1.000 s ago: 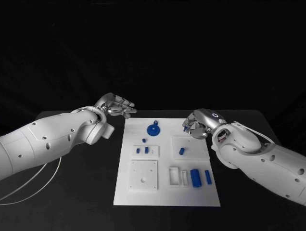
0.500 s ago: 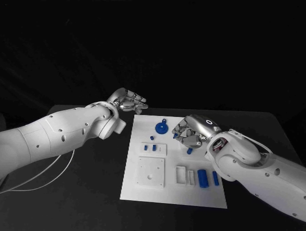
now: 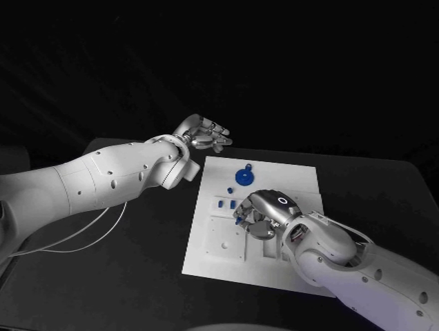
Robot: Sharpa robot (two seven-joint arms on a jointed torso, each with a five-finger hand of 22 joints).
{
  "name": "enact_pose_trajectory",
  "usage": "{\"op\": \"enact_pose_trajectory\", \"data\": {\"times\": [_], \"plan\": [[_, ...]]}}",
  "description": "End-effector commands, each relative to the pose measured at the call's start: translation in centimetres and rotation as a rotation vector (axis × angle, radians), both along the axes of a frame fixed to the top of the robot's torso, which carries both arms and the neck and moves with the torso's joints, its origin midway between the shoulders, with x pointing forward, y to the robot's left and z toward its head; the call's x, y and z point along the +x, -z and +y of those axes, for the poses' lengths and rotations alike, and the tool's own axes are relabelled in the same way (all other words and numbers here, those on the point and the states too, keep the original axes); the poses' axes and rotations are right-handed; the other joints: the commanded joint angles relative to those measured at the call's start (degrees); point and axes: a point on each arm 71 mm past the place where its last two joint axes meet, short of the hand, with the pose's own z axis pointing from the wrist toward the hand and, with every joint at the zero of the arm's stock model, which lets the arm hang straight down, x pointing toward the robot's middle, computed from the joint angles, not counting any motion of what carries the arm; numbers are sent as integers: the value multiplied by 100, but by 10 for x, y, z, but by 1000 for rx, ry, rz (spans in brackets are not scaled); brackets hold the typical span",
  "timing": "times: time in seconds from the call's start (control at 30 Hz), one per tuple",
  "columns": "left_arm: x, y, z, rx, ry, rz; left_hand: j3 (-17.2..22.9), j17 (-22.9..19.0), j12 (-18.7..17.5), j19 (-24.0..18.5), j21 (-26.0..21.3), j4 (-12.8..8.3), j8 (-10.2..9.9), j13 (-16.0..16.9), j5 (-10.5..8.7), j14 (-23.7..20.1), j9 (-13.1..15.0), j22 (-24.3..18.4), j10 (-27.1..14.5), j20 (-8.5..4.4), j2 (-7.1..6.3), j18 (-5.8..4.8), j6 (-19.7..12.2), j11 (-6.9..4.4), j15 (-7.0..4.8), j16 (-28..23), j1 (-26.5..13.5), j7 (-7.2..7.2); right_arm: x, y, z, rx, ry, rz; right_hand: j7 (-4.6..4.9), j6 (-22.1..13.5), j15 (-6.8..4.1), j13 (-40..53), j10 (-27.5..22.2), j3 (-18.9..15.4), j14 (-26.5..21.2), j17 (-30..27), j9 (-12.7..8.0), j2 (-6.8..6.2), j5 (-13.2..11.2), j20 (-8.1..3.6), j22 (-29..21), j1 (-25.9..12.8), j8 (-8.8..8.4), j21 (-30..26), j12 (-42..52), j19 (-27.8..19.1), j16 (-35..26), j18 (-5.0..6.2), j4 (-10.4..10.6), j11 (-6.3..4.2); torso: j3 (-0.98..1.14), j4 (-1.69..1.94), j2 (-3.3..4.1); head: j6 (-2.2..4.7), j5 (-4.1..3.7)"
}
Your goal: Assemble the parts on the task board
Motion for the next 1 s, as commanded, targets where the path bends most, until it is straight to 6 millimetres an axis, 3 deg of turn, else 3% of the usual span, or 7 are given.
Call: {"op": "enact_pose_trajectory", "data": {"times": [0.03, 0.27, 0.4, 1.0], "plan": [[-1, -3, -4, -24, 5, -26, 24, -10, -15, -7, 12, -16, 1, 4, 31, 3, 3, 9, 9, -11, 25, -50, 32, -13, 13, -24, 5, -12, -4, 5, 5, -34, -39, -43, -12, 39, -49, 9, 18, 14, -9, -5, 12, 24, 31, -34, 10, -15, 20, 25, 25, 111, 0, 105, -15, 20, -9, -5, -1, -35, 51], [-2, -3, -7, -33, 21, -19, 31, -18, -15, -31, 4, -29, 0, 4, 36, -18, 2, 21, 12, -5, 27, -51, 27, -12, 20, -43, 7, -9, -6, 17, 7, -60, -30, -41, -15, 54, -54, 11, 34, 61, -11, -18, 24, 1, 44, -37, 97, -27, 20, 52, 24, 116, 29, 111, -35, 19, -16, -5, -3, -93, 101], [-2, -3, -8, -34, 24, -16, 31, -19, -15, -31, 4, -30, 0, 4, 36, -19, 2, 21, 12, -5, 27, -51, 27, -12, 20, -43, 8, -9, -9, 22, 10, -74, -39, -31, -15, 55, -55, 11, 33, 65, -12, -21, 25, 1, 48, -37, 104, -33, 20, 51, 24, 117, 33, 111, -33, 19, -7, 4, 0, -131, 120], [-1, -1, -8, -41, 30, 12, 27, -24, -18, -47, -1, -23, -1, 4, 32, -26, 2, 38, -14, 7, 34, -50, 11, -2, 31, -57, -38, -6, -10, 31, 7, -119, -16, -31, -18, 58, -63, 11, 40, 86, -17, -40, 32, -4, 58, -44, 148, -49, 19, 32, 24, 128, 57, 115, -49, 16, -10, -7, -3, -200, 93]]}}
